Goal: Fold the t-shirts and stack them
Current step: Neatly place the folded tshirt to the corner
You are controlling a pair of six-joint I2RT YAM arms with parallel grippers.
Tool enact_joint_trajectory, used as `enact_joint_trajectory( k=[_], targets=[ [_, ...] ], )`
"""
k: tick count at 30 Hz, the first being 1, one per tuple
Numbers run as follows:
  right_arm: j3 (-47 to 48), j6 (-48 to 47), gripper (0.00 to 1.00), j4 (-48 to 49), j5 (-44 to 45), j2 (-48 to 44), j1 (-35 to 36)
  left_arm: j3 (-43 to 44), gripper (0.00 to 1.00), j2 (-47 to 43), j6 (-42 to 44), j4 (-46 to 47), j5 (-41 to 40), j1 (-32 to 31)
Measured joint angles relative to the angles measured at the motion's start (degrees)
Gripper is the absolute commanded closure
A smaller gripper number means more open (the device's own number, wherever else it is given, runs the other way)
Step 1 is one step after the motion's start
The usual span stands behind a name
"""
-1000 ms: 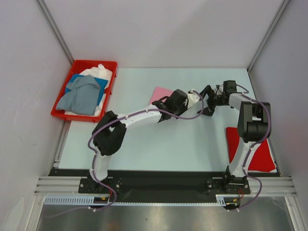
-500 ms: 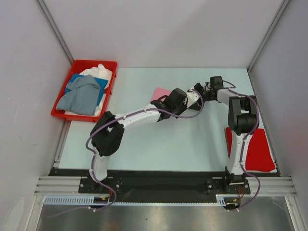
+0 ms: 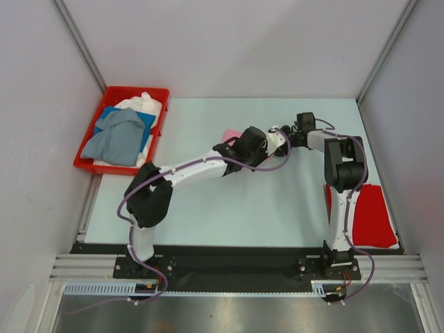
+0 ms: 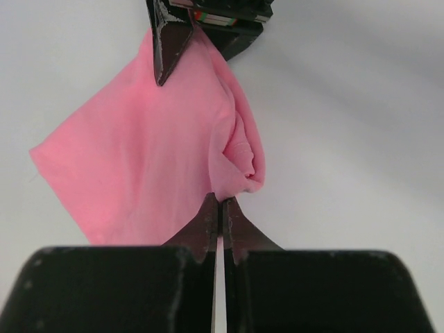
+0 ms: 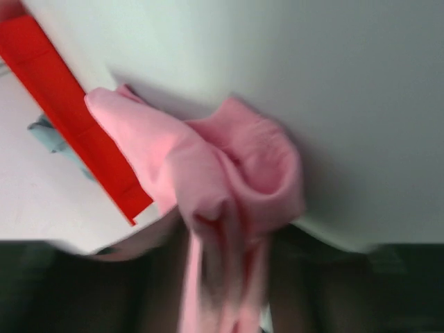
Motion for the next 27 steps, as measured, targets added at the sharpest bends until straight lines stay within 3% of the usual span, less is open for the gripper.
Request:
enact_joint_trajectory(
  k=[1, 2, 3, 6, 7, 12, 22, 27],
  targets=[
    [-0.1, 0.1, 0.71, 0.3, 1.2, 0.0, 0.0, -0.2, 1.0, -0.1, 0.0, -0.1, 0.1, 0.0],
    [-0.2, 0.1, 0.92, 0.6, 1.8, 0.2, 0.0, -0.4, 1.0, -0.1, 0.0, -0.1, 0.3, 0.0],
    [-0.2, -0.1, 1.0, 0.9, 2.2, 0.5, 0.1, -0.7, 0.85, -0.2, -0.2, -0.1, 0.5, 0.0],
    [-0.4, -0.5, 1.0, 0.8, 3.8, 0.7, 0.3, -1.4, 0.46, -1.0, -1.7, -0.9, 1.8, 0.1],
    [-0.4, -1.0, 1.0, 0.7, 4.6, 0.5, 0.4, -2.5, 0.43, -2.0, -2.9, -1.1, 2.4, 0.2],
    [-3.8, -3.7, 1.0, -2.3, 13.2, -5.3, 1.5, -9.0, 0.38, -13.3, -10.5, -2.7, 4.3, 1.2],
    [-13.3, -5.7, 1.0, -19.2, 37.6, -29.3, 2.4, -20.7, 0.38, -48.6, -26.5, -4.6, 7.1, 2.0],
    [-13.4, -4.7, 1.0, -29.1, 49.3, -36.9, 2.5, -30.0, 0.36, -57.6, -30.1, -7.3, 8.9, 2.0]
  ],
)
